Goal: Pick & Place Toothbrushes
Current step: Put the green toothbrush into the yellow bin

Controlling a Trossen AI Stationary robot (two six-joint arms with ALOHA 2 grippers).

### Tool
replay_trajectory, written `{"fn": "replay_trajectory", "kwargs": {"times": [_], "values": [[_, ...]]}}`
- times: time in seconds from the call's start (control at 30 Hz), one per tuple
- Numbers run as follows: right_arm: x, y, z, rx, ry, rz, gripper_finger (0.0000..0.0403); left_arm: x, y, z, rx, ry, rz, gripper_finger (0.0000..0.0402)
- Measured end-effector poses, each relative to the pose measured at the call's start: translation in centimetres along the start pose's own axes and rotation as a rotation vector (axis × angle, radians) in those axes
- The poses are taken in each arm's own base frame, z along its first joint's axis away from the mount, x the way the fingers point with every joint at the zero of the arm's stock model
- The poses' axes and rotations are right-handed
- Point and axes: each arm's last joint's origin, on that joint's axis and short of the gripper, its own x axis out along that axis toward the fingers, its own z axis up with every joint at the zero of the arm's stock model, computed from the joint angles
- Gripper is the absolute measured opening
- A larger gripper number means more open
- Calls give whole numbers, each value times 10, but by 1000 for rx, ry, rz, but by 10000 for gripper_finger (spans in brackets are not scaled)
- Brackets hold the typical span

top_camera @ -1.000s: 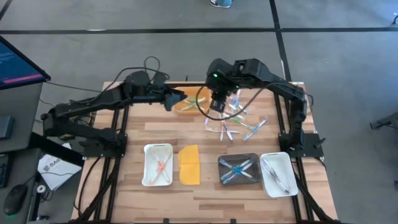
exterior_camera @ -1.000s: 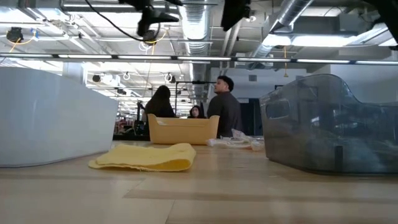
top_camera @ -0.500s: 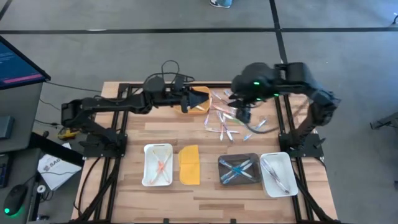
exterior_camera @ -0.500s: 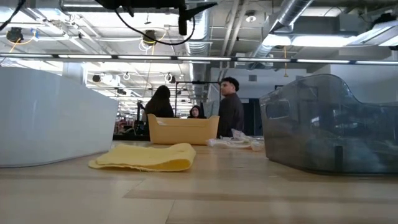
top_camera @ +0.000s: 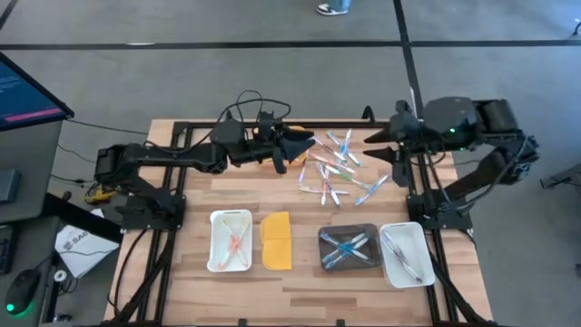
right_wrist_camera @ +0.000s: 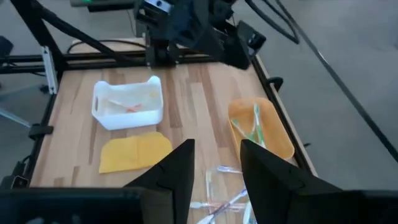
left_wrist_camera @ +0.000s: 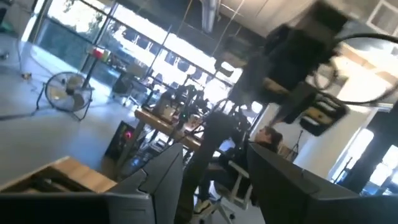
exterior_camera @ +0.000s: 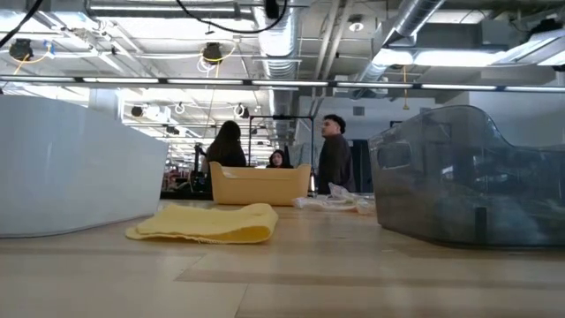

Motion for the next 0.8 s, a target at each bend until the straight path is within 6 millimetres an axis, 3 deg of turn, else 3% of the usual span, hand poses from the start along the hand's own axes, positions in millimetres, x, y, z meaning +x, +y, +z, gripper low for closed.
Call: {"fn": "replay_trajectory", "kwargs": {"times": [0.13,0.33,0.6,0.8], "values": [[0,-2,-23,16,-54,4,123,5,-10,4,34,-6,-5,166],[16,-7,-63,92,-104,-25,124,5,-6,-4,57,103,43,164],[61,-19,-124,226,10,-182,123,2,2,-19,140,278,84,163],[98,-22,-150,238,110,-233,125,-4,10,-32,185,440,150,164]]}}
